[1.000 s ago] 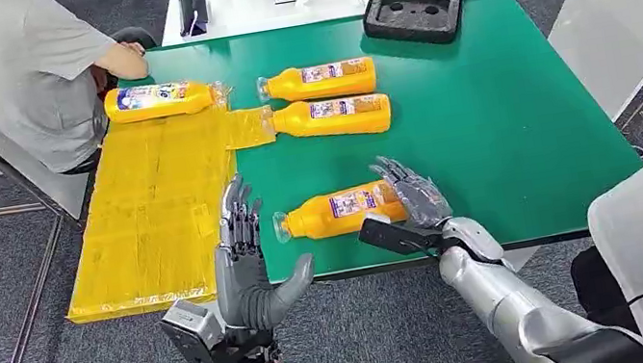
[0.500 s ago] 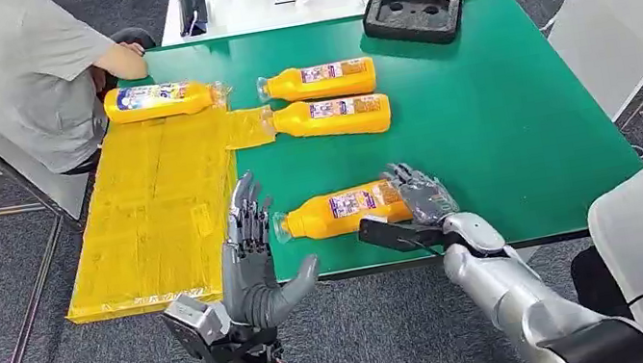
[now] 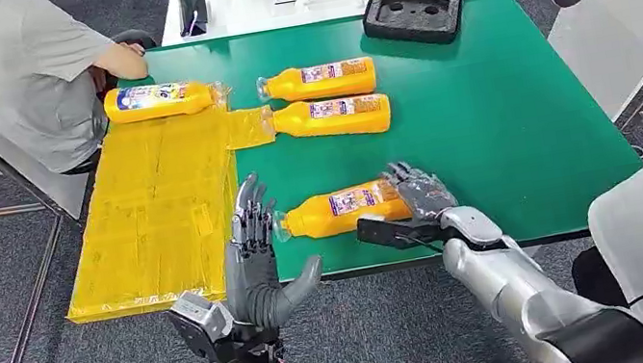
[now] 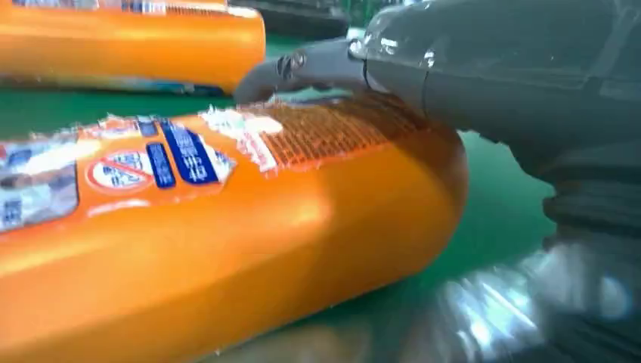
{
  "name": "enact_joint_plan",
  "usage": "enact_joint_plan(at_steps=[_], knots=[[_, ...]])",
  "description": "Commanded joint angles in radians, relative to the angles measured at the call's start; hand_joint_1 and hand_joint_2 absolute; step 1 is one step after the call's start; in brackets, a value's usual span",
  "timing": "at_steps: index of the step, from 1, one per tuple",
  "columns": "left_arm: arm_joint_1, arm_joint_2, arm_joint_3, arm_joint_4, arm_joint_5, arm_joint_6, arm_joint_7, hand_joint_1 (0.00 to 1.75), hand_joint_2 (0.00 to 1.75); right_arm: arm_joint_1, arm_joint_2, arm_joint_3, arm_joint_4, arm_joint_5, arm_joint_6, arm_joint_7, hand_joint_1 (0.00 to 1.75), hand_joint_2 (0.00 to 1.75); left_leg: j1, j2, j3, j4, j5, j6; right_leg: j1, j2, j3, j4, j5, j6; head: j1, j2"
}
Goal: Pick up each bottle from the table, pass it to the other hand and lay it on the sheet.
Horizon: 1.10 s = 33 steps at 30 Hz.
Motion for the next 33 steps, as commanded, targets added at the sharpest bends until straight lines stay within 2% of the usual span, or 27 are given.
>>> enact_joint_plan(at_steps=[1,6,17,25,27,30,33], knots=[[-0.037,-0.005,-0.012,0.069,0.004,-0.008,0.003,0.00,1.75,-0.055,-0.020,-0.003,0.102,-0.040,0.155,0.000,1.75,1.75,0.001,-0.002,0.002,0.000,0.000,-0.002,0.001,-0.002,0.003,-0.001,-0.001,-0.001,0.000,0.000],[-0.035,-0.006,-0.009,0.067,0.002,-0.003,0.003,0.00,1.75,-0.045,-0.026,-0.022,0.102,-0.059,0.183,0.005,1.75,1.75,0.003,-0.003,0.007,-0.001,-0.001,-0.003,0.003,-0.003,0.008,-0.003,-0.001,-0.003,0.000,0.000],[-0.037,-0.008,-0.009,0.068,0.002,0.000,0.003,0.00,1.75,-0.043,-0.027,-0.030,0.101,-0.065,0.189,0.010,1.75,1.75,0.002,-0.002,0.007,-0.001,-0.001,-0.002,0.002,-0.002,0.008,-0.002,-0.001,-0.002,0.000,0.000],[-0.043,-0.011,-0.004,0.059,-0.004,0.033,0.003,0.00,1.75,-0.004,-0.033,-0.073,0.105,-0.103,0.195,-0.001,1.75,1.75,0.002,-0.003,0.008,-0.001,0.000,-0.002,0.002,-0.003,0.009,-0.002,-0.001,-0.002,0.000,0.000],[-0.038,-0.009,0.003,0.040,-0.010,0.067,0.003,0.00,1.75,0.010,-0.025,-0.128,0.098,-0.161,0.179,-0.058,1.75,1.75,0.002,-0.003,0.008,-0.001,0.000,-0.002,0.002,-0.003,0.009,-0.003,-0.001,-0.002,0.000,0.000],[-0.019,-0.007,0.025,-0.015,-0.028,0.240,0.003,0.00,1.75,0.031,0.008,-0.299,0.079,-0.361,0.188,-0.251,1.75,1.75,0.002,-0.002,0.008,-0.001,0.000,-0.002,0.002,-0.002,0.008,-0.002,-0.001,-0.002,0.000,0.000],[-0.015,-0.016,0.062,-0.005,-0.002,0.233,0.003,0.00,1.75,0.039,0.020,-0.347,0.068,-0.423,0.185,-0.303,1.75,1.75,0.002,-0.001,0.008,0.000,-0.001,-0.002,0.002,-0.001,0.009,-0.002,-0.001,-0.002,0.000,0.000]])
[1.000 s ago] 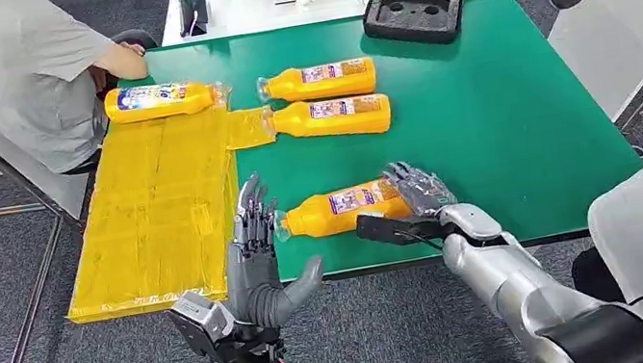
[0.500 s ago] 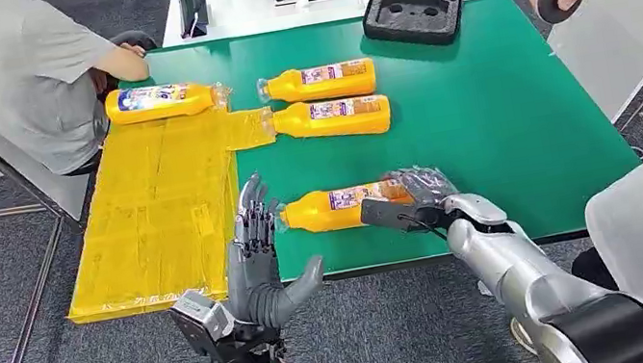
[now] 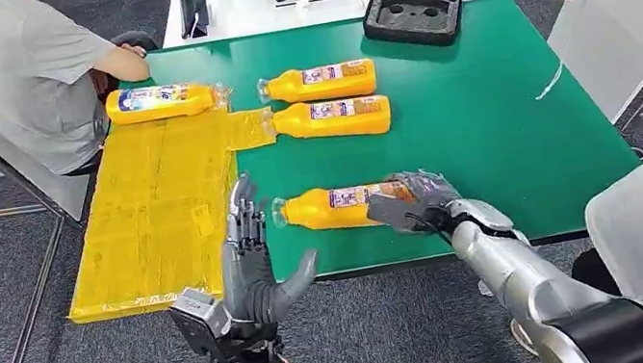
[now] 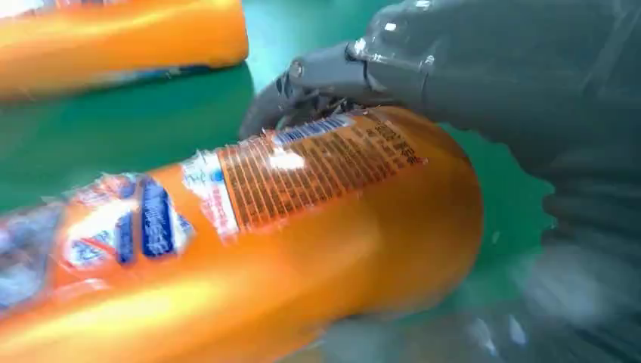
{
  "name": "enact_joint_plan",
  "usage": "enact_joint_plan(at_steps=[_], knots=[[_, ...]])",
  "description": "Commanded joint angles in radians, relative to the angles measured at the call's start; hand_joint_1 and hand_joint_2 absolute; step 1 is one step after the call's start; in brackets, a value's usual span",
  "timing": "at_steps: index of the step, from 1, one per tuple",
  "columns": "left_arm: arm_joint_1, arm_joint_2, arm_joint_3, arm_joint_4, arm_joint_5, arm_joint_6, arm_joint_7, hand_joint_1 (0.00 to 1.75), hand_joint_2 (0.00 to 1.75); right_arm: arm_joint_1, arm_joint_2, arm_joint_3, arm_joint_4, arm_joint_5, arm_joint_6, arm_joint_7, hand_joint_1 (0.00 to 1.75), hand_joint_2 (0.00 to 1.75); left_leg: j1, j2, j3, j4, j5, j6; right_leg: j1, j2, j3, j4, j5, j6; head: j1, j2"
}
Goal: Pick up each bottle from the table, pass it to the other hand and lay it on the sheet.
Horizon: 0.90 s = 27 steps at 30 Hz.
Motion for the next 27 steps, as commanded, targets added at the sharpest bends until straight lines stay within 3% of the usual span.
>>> enact_joint_plan(at_steps=[1,16,18,21,23,25,27], knots=[[-0.009,-0.013,0.060,-0.004,0.018,0.106,0.003,0.00,1.75,0.057,0.042,-0.257,0.039,-0.187,0.015,-0.175,1.75,1.75,0.001,0.001,0.001,-0.001,-0.001,-0.002,0.001,0.001,0.002,-0.001,0.000,-0.002,0.000,0.000],[0.007,-0.049,0.186,-0.025,0.034,0.074,0.003,0.00,1.75,0.090,0.048,-0.351,0.025,-0.335,0.017,-0.272,1.75,1.75,0.002,0.001,-0.001,0.000,-0.002,-0.002,0.002,0.001,0.000,0.000,-0.001,-0.002,0.000,0.000],[0.011,-0.062,0.216,-0.005,0.054,0.059,0.003,0.00,1.75,0.122,0.061,-0.344,-0.069,-0.429,0.056,-0.272,1.75,1.75,0.001,0.001,-0.003,0.000,-0.001,-0.001,0.001,0.001,-0.002,0.000,0.000,-0.001,0.000,0.000],[0.011,-0.062,0.216,-0.005,0.054,0.059,0.003,0.00,1.75,0.122,0.061,-0.344,-0.069,-0.429,0.056,-0.272,1.75,1.75,0.002,0.002,-0.001,0.001,-0.002,-0.003,0.003,0.002,0.000,0.000,-0.001,-0.003,0.000,0.000],[-0.015,-0.091,0.275,0.152,0.157,-0.088,0.003,0.00,1.75,0.170,0.079,-0.319,-0.196,-0.593,0.163,-0.272,1.75,1.75,0.001,0.001,-0.003,0.000,-0.001,-0.001,0.001,0.001,-0.002,0.000,0.000,-0.001,0.000,0.000],[-0.164,-0.082,0.250,0.571,0.390,-0.342,0.003,0.00,1.75,0.241,0.103,-0.201,-0.363,-0.728,0.267,-0.272,1.75,1.75,0.001,0.000,0.000,-0.002,0.000,-0.002,0.001,0.000,0.001,-0.002,0.000,-0.002,0.000,0.000],[-0.225,-0.087,0.246,0.723,0.452,-0.405,0.017,0.00,1.75,0.273,0.128,-0.107,-0.430,-0.753,0.255,-0.272,1.75,1.75,0.001,-0.003,0.001,-0.003,0.001,-0.003,0.001,-0.003,0.002,-0.003,0.000,-0.003,0.000,0.000]])
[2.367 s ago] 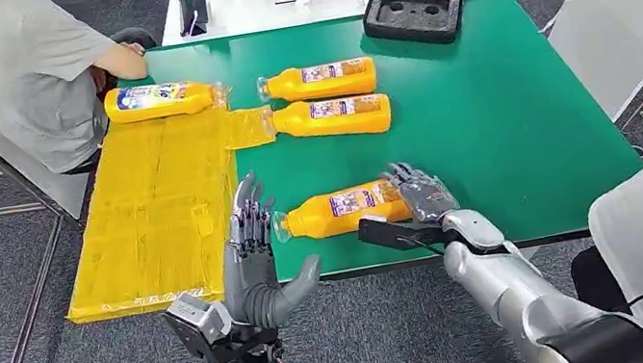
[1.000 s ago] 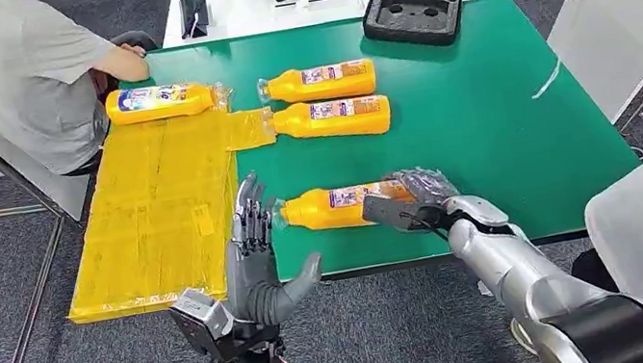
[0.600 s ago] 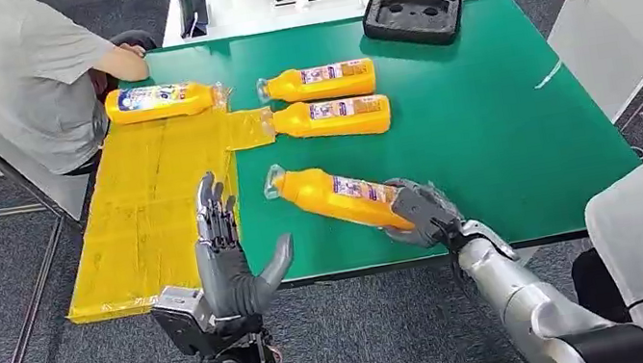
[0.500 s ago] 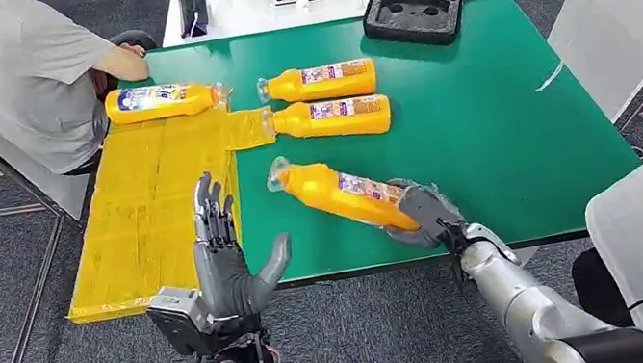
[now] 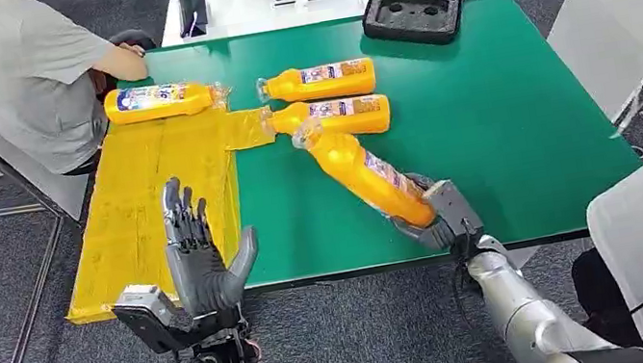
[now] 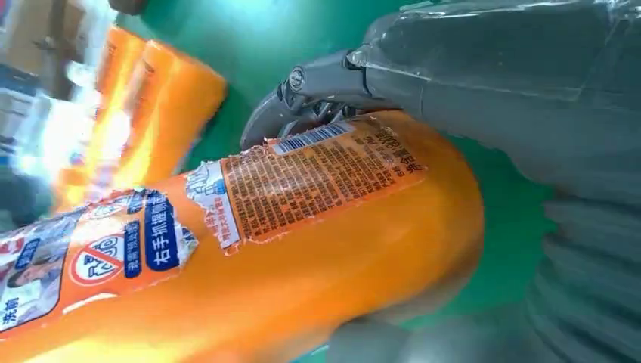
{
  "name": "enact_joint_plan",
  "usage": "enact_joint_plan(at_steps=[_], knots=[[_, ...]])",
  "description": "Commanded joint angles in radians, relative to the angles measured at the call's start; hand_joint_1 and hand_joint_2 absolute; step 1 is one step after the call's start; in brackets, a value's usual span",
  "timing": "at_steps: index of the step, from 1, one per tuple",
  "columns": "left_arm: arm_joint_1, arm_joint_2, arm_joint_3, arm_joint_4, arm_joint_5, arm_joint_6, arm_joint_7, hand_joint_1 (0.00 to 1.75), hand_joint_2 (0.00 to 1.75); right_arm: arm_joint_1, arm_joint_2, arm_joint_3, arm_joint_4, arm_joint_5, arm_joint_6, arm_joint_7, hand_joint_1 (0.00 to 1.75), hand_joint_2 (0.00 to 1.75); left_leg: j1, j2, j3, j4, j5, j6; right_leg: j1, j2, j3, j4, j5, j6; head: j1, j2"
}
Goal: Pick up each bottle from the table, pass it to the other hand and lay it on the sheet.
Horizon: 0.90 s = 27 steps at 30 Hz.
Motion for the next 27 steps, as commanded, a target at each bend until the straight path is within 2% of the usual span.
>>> enact_joint_plan(at_steps=[1,4,11,14,27], knots=[[-0.270,-0.056,0.062,0.809,0.348,-0.409,0.003,0.00,1.75,0.121,0.091,0.258,-0.365,-0.243,0.120,0.000,1.75,1.75,0.001,0.000,0.003,-0.001,0.000,-0.002,0.001,-0.001,0.003,-0.002,0.000,-0.002,0.000,0.000],[-0.253,-0.051,0.044,0.753,0.288,-0.427,0.003,0.00,1.75,0.120,0.096,0.355,-0.357,-0.270,0.090,0.000,1.75,1.75,0.001,0.004,0.002,0.000,-0.001,-0.002,0.002,0.004,0.001,0.000,0.000,-0.002,0.000,0.000],[-0.237,-0.053,0.052,0.704,0.254,-0.420,0.003,0.00,1.75,0.121,0.073,0.396,-0.353,-0.286,0.064,0.000,1.75,1.75,0.001,0.002,0.001,0.000,-0.001,-0.001,0.001,0.001,0.000,0.000,0.001,-0.004,0.000,0.000],[-0.212,-0.052,0.058,0.625,0.186,-0.360,0.003,0.00,1.75,0.119,0.071,0.410,-0.337,-0.301,0.051,0.000,1.75,1.75,0.001,0.002,0.000,0.000,-0.001,-0.002,0.001,0.002,0.000,0.000,0.001,-0.004,0.000,0.000],[-0.171,-0.066,0.163,0.415,0.067,-0.322,0.003,0.00,1.75,0.084,0.080,0.478,-0.223,-0.300,0.039,0.000,1.75,1.75,0.002,0.004,0.001,0.000,-0.001,-0.002,0.002,0.003,0.000,0.000,0.001,-0.004,0.000,0.000]])
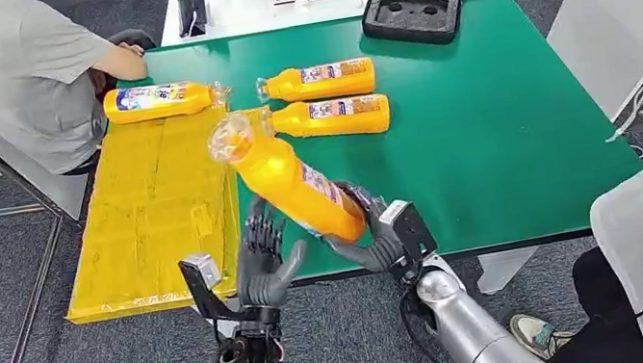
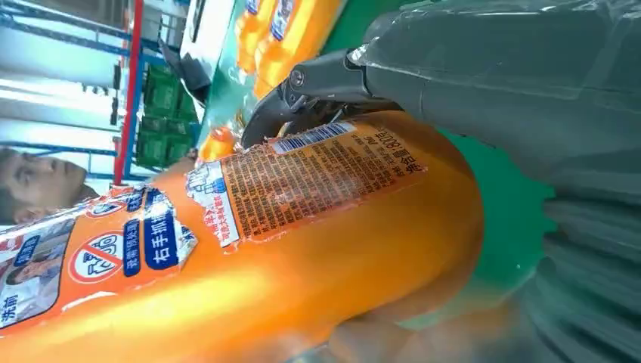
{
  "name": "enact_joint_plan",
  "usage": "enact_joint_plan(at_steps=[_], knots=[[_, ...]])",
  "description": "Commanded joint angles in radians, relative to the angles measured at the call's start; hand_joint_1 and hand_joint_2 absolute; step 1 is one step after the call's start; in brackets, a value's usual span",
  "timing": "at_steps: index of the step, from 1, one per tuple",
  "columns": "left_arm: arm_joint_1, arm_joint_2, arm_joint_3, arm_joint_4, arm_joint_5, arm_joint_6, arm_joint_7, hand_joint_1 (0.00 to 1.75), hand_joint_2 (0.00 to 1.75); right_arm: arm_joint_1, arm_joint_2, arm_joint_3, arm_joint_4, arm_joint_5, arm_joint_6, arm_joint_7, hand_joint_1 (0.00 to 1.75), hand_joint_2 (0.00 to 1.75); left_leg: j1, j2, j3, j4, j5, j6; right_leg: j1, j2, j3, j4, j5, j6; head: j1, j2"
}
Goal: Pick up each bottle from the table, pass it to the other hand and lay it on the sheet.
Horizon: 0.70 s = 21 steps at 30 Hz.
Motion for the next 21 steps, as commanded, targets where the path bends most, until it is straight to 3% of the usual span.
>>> enact_joint_plan(at_steps=[1,6,21], knots=[[0.016,-0.020,0.102,-0.105,-0.029,0.010,0.003,0.00,1.75,-0.060,-0.012,0.074,0.122,0.000,0.006,0.003,1.75,1.75,0.002,0.002,0.003,0.001,-0.002,-0.002,0.002,0.001,0.003,0.000,-0.001,-0.002,0.000,0.000],[0.063,-0.020,0.111,-0.260,-0.034,0.053,0.003,0.00,1.75,-0.069,-0.008,0.093,0.159,0.002,-0.001,0.003,1.75,1.75,0.002,0.002,0.002,0.001,-0.002,-0.002,0.002,0.002,0.002,0.000,-0.001,-0.002,0.000,0.000],[0.056,-0.020,0.063,-0.221,-0.017,-0.003,0.003,0.00,1.75,-0.096,-0.003,0.106,0.197,0.020,-0.004,0.003,1.75,1.75,0.001,0.001,0.003,0.000,-0.002,-0.002,0.002,0.001,0.004,-0.001,-0.001,-0.002,0.000,0.000]])
